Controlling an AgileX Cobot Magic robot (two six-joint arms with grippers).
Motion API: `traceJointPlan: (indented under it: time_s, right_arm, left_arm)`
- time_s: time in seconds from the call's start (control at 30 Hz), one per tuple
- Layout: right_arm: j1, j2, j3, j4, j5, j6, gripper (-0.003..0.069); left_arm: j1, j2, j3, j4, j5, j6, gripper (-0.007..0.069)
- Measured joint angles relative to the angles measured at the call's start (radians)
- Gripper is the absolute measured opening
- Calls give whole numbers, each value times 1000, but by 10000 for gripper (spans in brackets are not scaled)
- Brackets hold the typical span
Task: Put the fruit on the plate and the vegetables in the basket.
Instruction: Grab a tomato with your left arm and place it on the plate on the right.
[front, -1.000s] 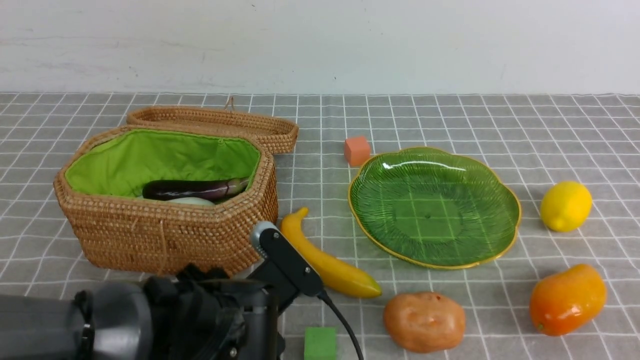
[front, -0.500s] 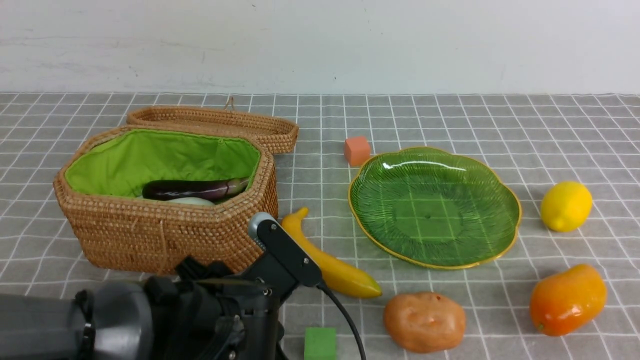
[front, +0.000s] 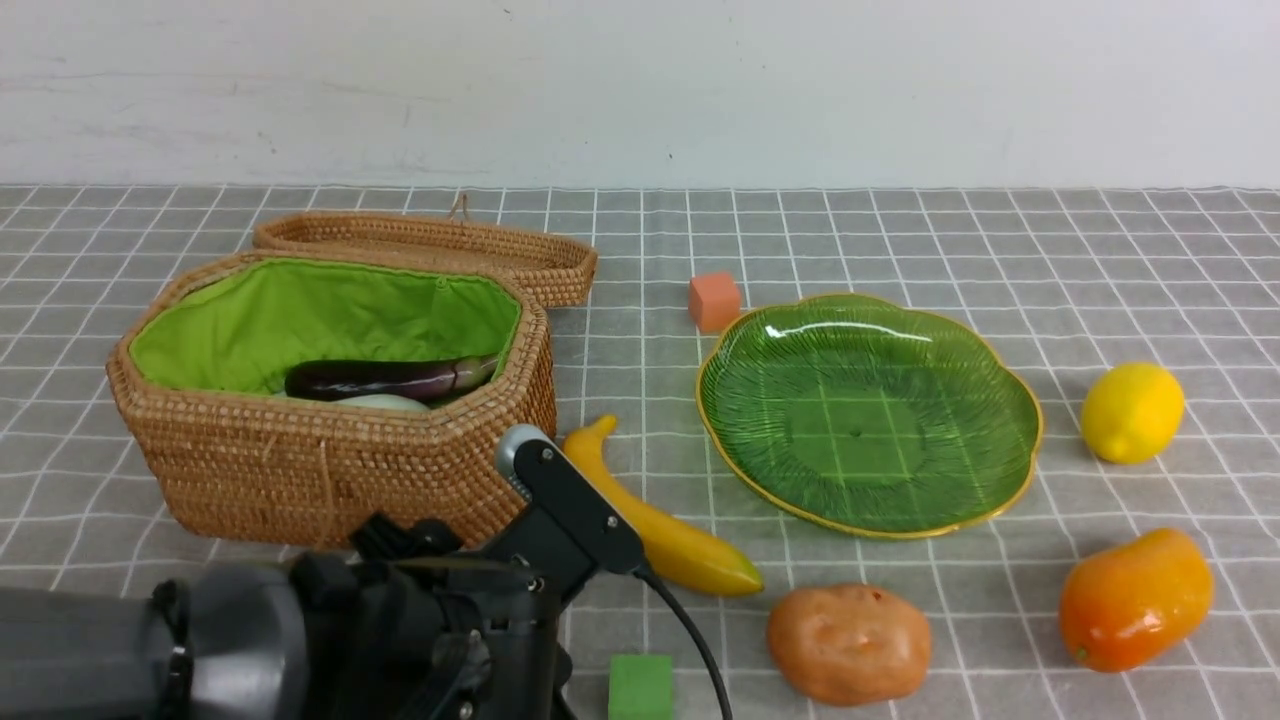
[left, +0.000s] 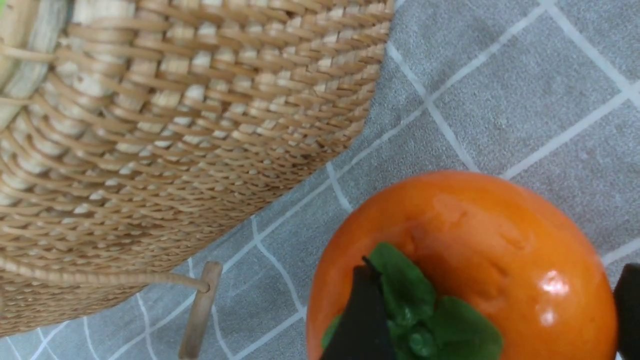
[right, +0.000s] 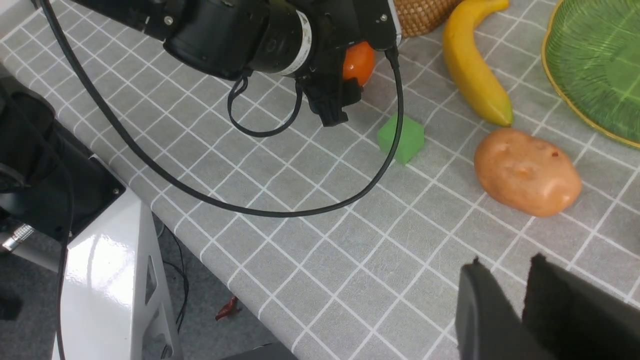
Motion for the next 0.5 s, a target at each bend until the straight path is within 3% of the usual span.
traceJointPlan:
  time_s: [0.37, 0.5]
  right_arm:
    - [0, 0, 0, 2, 0, 0, 141]
    - [0, 0, 0, 8, 0, 0, 141]
  left_arm:
    - [0, 60, -1, 45, 42, -12, 575]
    - [0, 60, -1, 44, 57, -19, 533]
